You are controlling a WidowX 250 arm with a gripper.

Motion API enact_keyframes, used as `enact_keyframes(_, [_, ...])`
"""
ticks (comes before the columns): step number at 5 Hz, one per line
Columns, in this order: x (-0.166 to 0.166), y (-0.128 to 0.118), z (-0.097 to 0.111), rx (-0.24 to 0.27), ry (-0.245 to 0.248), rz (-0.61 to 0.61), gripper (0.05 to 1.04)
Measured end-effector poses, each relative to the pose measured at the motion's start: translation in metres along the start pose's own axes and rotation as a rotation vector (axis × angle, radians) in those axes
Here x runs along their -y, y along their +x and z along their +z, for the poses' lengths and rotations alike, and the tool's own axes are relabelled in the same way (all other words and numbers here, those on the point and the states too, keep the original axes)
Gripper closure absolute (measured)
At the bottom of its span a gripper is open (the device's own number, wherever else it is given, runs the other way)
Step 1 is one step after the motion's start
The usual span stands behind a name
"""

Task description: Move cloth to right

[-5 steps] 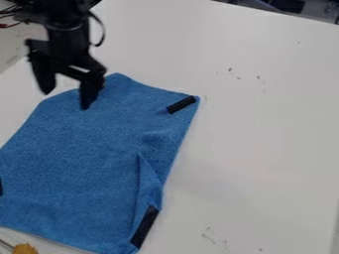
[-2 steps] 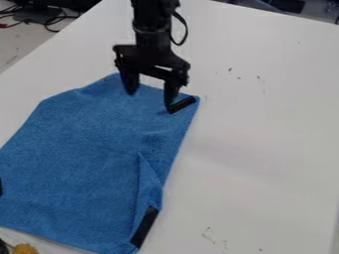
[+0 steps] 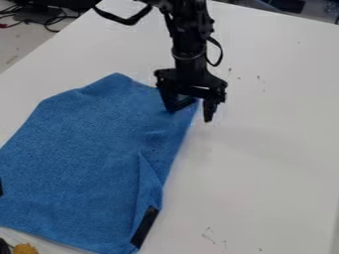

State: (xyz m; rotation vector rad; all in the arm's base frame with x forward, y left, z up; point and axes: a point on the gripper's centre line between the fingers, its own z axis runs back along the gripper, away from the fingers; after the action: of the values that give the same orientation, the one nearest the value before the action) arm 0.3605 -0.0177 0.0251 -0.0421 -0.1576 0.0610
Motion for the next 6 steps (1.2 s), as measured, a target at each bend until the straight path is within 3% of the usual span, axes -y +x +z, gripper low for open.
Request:
enact_keyframes(1, [0.004, 0.015, -0.012, -0.004, -0.012, -0.045, 0.083])
enact_keyframes(2, [0.002, 0.021, -0.008, -0.003, 0.004, -0.075, 0.083])
enact_keyframes(3, [-0.003, 0.026, 0.001, -0.018, 0.037, -0.084, 0.083])
enact_keyframes(4, [-0.013, 0.036, 0.021, -0.046, 0.120, -0.077, 0.084])
enact_keyframes(5, [-0.012, 0.038, 0.023, -0.037, 0.099, -0.093, 0.083])
enact_keyframes(6, [-0.022, 0.029, 0.003, -0.042, 0.039, -0.047, 0.083])
